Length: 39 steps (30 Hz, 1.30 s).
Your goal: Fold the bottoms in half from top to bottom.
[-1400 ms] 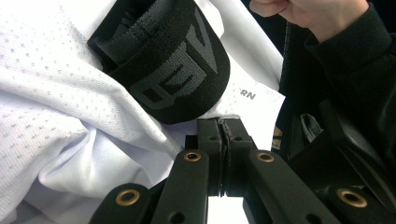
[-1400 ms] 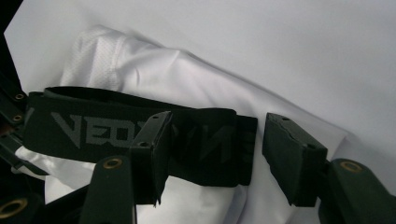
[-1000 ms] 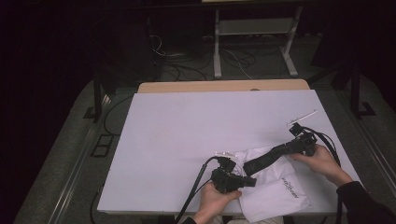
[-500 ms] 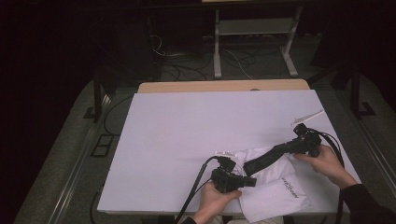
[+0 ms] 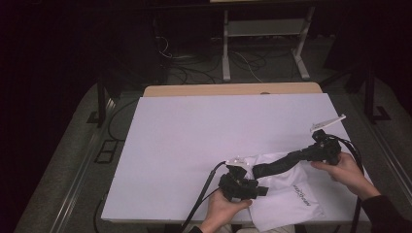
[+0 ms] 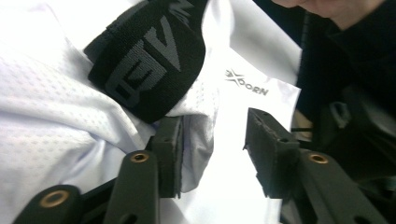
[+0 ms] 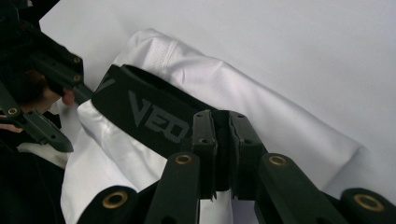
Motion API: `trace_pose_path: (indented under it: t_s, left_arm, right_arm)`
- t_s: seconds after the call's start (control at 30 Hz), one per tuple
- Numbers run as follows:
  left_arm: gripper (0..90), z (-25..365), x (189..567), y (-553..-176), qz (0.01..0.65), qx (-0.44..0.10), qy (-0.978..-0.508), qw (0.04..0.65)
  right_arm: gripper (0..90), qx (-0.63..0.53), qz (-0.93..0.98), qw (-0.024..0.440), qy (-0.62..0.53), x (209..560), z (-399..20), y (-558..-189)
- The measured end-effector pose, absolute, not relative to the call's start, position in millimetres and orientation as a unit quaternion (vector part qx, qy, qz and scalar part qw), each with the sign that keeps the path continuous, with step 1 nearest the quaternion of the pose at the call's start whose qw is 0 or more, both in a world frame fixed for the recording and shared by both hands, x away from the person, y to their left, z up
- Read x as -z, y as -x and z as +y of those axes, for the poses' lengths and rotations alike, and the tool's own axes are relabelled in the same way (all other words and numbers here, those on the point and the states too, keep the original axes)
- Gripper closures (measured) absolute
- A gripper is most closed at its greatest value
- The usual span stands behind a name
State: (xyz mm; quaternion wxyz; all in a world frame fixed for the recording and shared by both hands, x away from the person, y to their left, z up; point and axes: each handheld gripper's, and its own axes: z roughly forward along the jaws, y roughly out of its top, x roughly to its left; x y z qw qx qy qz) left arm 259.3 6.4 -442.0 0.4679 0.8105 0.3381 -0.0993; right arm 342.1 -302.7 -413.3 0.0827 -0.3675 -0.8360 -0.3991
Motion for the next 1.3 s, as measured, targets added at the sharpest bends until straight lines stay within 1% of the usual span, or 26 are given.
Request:
trace_pose_path:
  t_s: [0.13,0.33,0.6,1.0,1.17,1.3]
  left_arm:
    - [41.0,9.0,438.4,-258.7,0.344,0.081,-0.806,0.475]
    - [33.4,14.8,433.7,-262.2,0.349,0.075,-0.795,0.491]
    - [24.5,23.1,426.0,-270.6,0.346,0.057,-0.791,0.501]
    - [18.1,34.9,417.6,-290.0,0.349,0.043,-0.772,0.529]
    - [17.9,38.4,417.3,-294.4,0.354,0.033,-0.769,0.531]
    - [17.9,40.1,416.6,-296.3,0.356,0.031,-0.766,0.535]
  right_arm:
    - [81.0,0.404,-0.835,0.084,0.366,412.6,-307.8,-338.0]
    - [81.0,0.411,-0.831,0.085,0.365,412.3,-312.9,-333.9]
    - [80.9,0.415,-0.83,0.091,0.36,410.5,-311.9,-331.5]
    - [80.2,0.428,-0.829,0.113,0.342,409.7,-314.2,-322.0]
    - [79.7,0.426,-0.832,0.126,0.332,410.8,-316.7,-316.1]
    - [78.5,0.423,-0.838,0.129,0.319,409.8,-317.6,-309.3]
